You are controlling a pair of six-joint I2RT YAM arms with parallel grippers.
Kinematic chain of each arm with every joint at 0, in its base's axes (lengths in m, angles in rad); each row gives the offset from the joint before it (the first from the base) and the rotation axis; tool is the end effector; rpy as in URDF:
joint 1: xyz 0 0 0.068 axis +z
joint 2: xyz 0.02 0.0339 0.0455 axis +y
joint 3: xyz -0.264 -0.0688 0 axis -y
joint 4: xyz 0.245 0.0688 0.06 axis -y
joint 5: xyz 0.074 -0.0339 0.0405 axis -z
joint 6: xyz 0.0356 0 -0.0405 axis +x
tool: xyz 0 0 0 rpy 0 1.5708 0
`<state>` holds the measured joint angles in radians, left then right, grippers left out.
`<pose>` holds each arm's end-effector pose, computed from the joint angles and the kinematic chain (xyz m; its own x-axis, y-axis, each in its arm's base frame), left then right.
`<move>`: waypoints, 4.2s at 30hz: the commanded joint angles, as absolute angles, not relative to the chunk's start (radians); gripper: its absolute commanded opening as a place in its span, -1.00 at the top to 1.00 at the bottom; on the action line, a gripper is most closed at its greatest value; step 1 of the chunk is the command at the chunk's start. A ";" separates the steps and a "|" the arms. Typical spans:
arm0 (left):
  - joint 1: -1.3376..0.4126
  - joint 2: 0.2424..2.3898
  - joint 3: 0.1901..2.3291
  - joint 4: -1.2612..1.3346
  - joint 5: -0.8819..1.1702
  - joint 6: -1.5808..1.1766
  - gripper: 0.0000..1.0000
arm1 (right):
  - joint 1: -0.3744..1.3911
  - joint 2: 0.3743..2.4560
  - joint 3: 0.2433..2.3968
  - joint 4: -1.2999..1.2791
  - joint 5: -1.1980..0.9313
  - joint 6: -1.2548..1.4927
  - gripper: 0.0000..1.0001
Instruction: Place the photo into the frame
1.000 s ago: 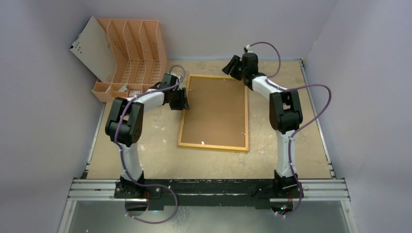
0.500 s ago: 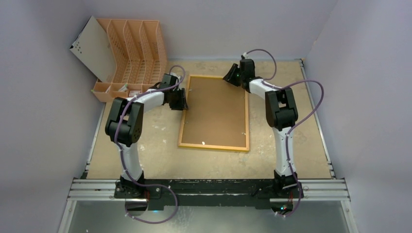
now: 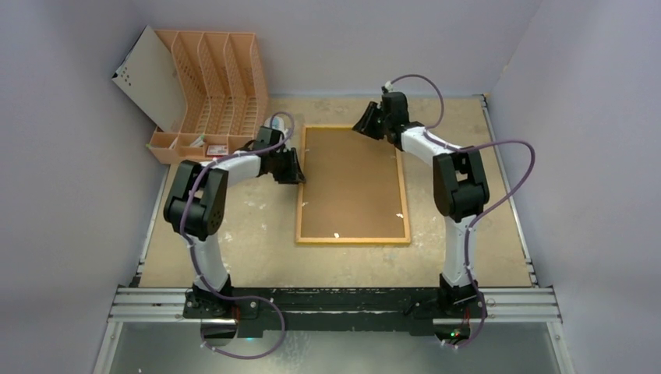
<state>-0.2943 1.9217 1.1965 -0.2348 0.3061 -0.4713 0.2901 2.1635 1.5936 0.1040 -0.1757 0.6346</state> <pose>0.3757 -0.1251 0.1554 -0.8992 -0.1798 -0.3989 0.0378 0.8763 -0.4803 0.4807 0.1500 0.2018 -0.6023 0.4294 -0.6729 -0.0921 0.8000 0.5929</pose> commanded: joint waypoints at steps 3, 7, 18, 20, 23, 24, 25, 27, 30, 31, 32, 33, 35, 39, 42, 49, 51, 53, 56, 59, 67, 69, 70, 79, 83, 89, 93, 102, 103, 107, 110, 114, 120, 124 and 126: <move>-0.307 1.800 1.070 -0.101 0.537 -0.575 0.43 | 0.389 2.054 1.584 -0.058 -0.138 0.565 0.26; -0.300 1.686 1.004 -0.138 0.315 -0.615 0.24 | 0.493 2.052 1.624 -0.174 -0.082 0.531 0.17; -0.272 1.372 0.816 -0.297 0.004 -0.702 -0.05 | 0.796 2.141 1.839 -0.422 0.207 0.545 -0.11; -0.264 1.319 0.779 -0.291 -0.026 -0.703 -0.09 | 0.837 2.182 1.875 -0.438 0.230 0.534 -0.01; -0.246 1.300 0.766 -0.315 -0.026 -0.692 -0.15 | 0.883 2.241 1.949 -0.494 0.297 0.549 0.01; -0.239 1.305 0.766 -0.329 -0.026 -0.686 -0.16 | 0.896 2.258 1.966 -0.503 0.315 0.553 0.01; -0.229 1.315 0.764 -0.343 -0.025 -0.684 -0.18 | 0.906 2.277 1.989 -0.521 0.335 0.560 0.00; -0.204 1.337 0.750 -0.352 -0.008 -0.676 -0.19 | 0.923 2.328 2.050 -0.578 0.385 0.564 -0.01; -0.162 1.360 0.718 -0.337 0.049 -0.678 -0.19 | 0.938 2.365 2.104 -0.633 0.452 0.576 -0.03; -0.152 1.366 0.711 -0.327 0.072 -0.682 -0.19 | 0.941 2.367 2.111 -0.641 0.470 0.582 -0.03; -0.141 1.371 0.708 -0.318 0.098 -0.684 -0.19 | 0.944 2.365 2.116 -0.645 0.480 0.589 -0.03; -0.137 1.377 0.707 -0.315 0.114 -0.685 -0.19 | 0.947 2.360 2.118 -0.648 0.483 0.593 -0.03; -0.135 1.380 0.705 -0.308 0.127 -0.684 -0.18 | 0.956 2.334 2.107 -0.633 0.499 0.595 -0.03; -0.128 1.388 0.699 -0.301 0.143 -0.691 -0.18 | 0.968 2.278 2.056 -0.591 0.521 0.613 -0.04; -0.122 1.398 0.703 -0.303 0.149 -0.691 -0.18 | 0.967 2.232 2.001 -0.562 0.543 0.633 -0.04; -0.115 1.398 0.689 -0.293 0.166 -0.696 -0.18 | 0.968 2.279 2.008 -0.629 0.512 0.654 -0.13; -0.115 1.399 0.682 -0.283 0.178 -0.699 -0.18 | 0.968 2.307 2.031 -0.639 0.477 0.652 -0.13; -0.115 1.399 0.676 -0.274 0.191 -0.702 -0.19 | 0.968 2.329 2.047 -0.651 0.467 0.653 -0.12; -0.115 1.401 0.667 -0.269 0.199 -0.704 -0.18 | 0.965 2.345 2.055 -0.669 0.468 0.665 -0.12; -0.115 1.408 0.666 -0.263 0.209 -0.704 -0.18 | 0.958 2.349 2.048 -0.674 0.466 0.675 -0.07; -0.115 1.426 0.669 -0.243 0.250 -0.702 -0.18 | 0.949 2.354 2.032 -0.664 0.450 0.693 0.25; -0.115 1.423 0.664 -0.247 0.252 -0.704 -0.18 | 0.929 2.356 2.032 -0.667 0.437 0.709 0.33; -0.115 1.420 0.657 -0.243 0.254 -0.707 -0.18 | 0.920 2.354 2.029 -0.663 0.428 0.713 0.39; -0.115 1.398 0.609 -0.028 0.536 -0.737 -0.25 | 0.881 2.254 2.041 -0.599 0.315 0.714 0.93; -0.115 1.388 0.592 0.147 0.692 -0.792 -0.38 | 0.871 2.180 2.033 -0.578 0.238 0.709 0.98; -0.117 1.466 0.595 0.267 0.830 -0.849 -0.42 | 0.857 2.088 2.020 -0.563 0.131 0.707 0.97; -0.135 1.550 0.568 0.656 1.035 -1.108 -0.42 | 0.853 2.063 2.003 -0.545 0.090 0.719 0.95; -0.153 1.609 0.499 0.921 1.034 -1.317 0.08 | 0.853 2.067 2.031 -0.548 0.114 0.738 0.95; -0.153 1.593 0.503 0.882 1.016 -1.294 0.17 | 0.852 2.069 2.035 -0.553 0.120 0.738 0.95; -0.157 1.495 0.583 0.482 0.921 -1.069 0.41 | 0.853 2.071 2.038 -0.573 0.203 0.738 0.80; -0.168 1.443 0.676 0.199 0.838 -0.871 0.75 | 0.853 2.077 2.048 -0.573 0.288 0.716 0.46; -0.169 1.418 0.741 0.057 0.795 -0.775 1.00 | 0.853 2.102 2.130 -0.611 0.361 0.682 0.05; -0.167 1.382 0.904 -0.241 0.692 -0.617 1.00 | 0.852 2.131 2.277 -0.682 0.442 0.680 -0.13; -0.166 1.395 1.105 -0.483 0.573 -0.467 1.00 | 0.832 2.056 2.240 -0.631 0.425 0.698 -0.15; -0.167 1.408 1.190 -0.586 0.507 -0.415 1.00 | 0.819 2.018 2.225 -0.618 0.419 0.712 -0.17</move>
<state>-0.1722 1.4418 0.9993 -0.3817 0.7113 -0.6739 0.8448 2.1189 2.2372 -0.6369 0.3866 0.6922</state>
